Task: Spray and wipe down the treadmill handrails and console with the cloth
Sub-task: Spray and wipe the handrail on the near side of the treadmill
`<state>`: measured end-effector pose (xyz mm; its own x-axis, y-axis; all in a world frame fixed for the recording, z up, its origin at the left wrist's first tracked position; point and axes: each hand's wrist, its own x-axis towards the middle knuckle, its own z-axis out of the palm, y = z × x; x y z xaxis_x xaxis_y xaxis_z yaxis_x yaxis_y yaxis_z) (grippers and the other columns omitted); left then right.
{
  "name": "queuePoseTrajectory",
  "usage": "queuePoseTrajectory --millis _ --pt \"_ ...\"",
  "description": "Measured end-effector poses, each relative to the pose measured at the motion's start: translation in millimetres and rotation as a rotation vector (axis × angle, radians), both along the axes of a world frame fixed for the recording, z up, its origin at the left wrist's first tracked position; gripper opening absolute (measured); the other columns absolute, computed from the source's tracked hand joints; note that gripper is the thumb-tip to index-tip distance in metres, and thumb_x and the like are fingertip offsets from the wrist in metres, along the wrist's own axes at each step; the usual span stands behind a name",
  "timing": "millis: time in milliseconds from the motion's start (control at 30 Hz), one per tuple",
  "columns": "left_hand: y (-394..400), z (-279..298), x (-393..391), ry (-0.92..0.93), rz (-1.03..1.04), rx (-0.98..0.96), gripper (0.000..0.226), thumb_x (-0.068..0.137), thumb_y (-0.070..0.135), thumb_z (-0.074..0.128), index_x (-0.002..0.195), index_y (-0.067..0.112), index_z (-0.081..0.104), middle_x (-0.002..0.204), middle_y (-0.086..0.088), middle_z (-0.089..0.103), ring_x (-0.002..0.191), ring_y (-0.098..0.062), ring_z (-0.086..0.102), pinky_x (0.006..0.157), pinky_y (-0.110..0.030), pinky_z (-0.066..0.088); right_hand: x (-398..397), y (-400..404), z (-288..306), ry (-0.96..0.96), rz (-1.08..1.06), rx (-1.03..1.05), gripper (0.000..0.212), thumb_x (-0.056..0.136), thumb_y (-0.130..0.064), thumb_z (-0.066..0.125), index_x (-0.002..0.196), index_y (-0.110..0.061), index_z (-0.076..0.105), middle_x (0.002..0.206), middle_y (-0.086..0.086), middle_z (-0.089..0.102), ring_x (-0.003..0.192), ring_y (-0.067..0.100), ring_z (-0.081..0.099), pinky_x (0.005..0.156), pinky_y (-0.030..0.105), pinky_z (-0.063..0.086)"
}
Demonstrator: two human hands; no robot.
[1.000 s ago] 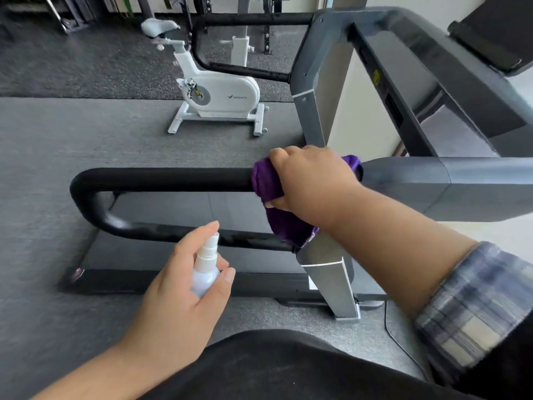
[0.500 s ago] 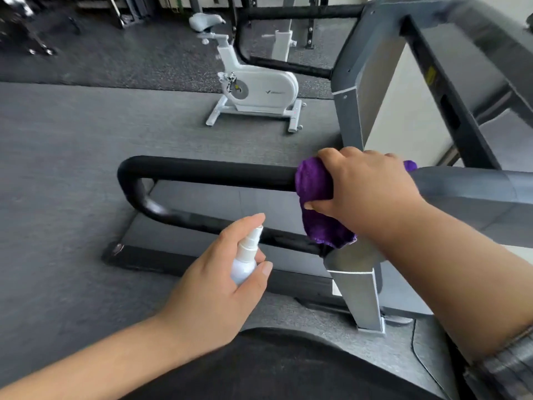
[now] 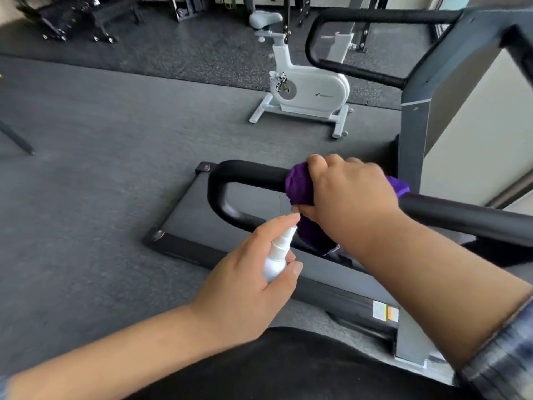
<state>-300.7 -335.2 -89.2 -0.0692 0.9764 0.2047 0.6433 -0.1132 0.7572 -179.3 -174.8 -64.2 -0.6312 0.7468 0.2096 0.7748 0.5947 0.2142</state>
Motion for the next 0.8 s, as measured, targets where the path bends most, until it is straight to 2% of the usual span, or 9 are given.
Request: queuePoseTrajectory --millis 167,300,400,533,600,700,800 --pt "-6 -2 -62 -0.009 0.002 0.014 0.055 0.088 0.043 0.051 0.129 0.068 0.024 0.099 0.018 0.059 0.09 -0.011 0.06 0.078 -0.015 0.045 -79 -4 -1 0.001 0.08 -0.027 0.063 0.084 -0.069 0.058 0.117 -0.017 0.043 0.1 0.003 0.057 0.088 0.027 0.059 0.064 0.036 0.034" --pt "-12 -6 -115 -0.036 0.011 0.014 0.055 0.088 0.045 0.052 0.129 0.068 0.024 0.1 0.019 0.058 0.091 -0.01 0.06 0.078 -0.011 0.043 -137 -6 4 -0.115 0.14 -0.058 0.058 0.086 -0.061 0.059 0.124 -0.019 0.043 0.108 0.003 0.056 0.094 0.029 0.058 0.064 0.037 0.032" --pt "-14 -13 -149 -0.063 0.014 0.003 0.055 0.086 0.046 0.052 0.127 0.07 0.024 0.1 0.018 0.059 0.092 -0.01 0.06 0.079 -0.009 0.042 -177 -9 7 -0.286 0.208 -0.088 0.039 0.09 -0.042 0.059 0.123 -0.022 0.052 0.11 0.002 0.055 0.1 0.028 0.056 0.067 0.036 0.032" --pt "-9 -19 -185 -0.088 -0.047 -0.013 0.056 0.085 0.045 0.053 0.128 0.068 0.025 0.098 0.017 0.059 0.092 -0.01 0.06 0.079 -0.008 0.042 -224 -10 -7 -0.495 0.193 -0.121 0.014 0.092 -0.028 0.054 0.103 -0.028 0.063 0.096 -0.003 0.054 0.096 0.023 0.053 0.068 0.033 0.033" --pt "-6 -20 -199 -0.071 -0.087 -0.001 0.057 0.086 0.044 0.053 0.131 0.065 0.025 0.097 0.018 0.058 0.091 -0.01 0.06 0.08 -0.01 0.042 -239 -7 -19 -0.569 0.168 -0.174 0.011 0.095 -0.029 0.051 0.097 -0.026 0.061 0.1 -0.006 0.057 0.102 0.022 0.055 0.074 0.032 0.038" --pt "-5 -22 -217 -0.055 -0.119 0.006 0.058 0.086 0.043 0.053 0.131 0.065 0.024 0.097 0.018 0.058 0.09 -0.008 0.059 0.079 -0.007 0.04 -256 -6 -42 -0.693 0.153 -0.196 0.02 0.097 -0.036 0.049 0.108 -0.028 0.063 0.112 -0.006 0.062 0.112 0.024 0.057 0.09 0.036 0.044" --pt "-6 -24 -230 -0.052 -0.137 0.003 0.059 0.085 0.044 0.053 0.131 0.067 0.024 0.097 0.018 0.059 0.09 -0.007 0.061 0.078 -0.005 0.039 -267 -8 -69 -0.78 0.161 -0.158 0.022 0.094 -0.041 0.053 0.11 -0.03 0.063 0.109 -0.005 0.063 0.109 0.024 0.059 0.087 0.039 0.044"
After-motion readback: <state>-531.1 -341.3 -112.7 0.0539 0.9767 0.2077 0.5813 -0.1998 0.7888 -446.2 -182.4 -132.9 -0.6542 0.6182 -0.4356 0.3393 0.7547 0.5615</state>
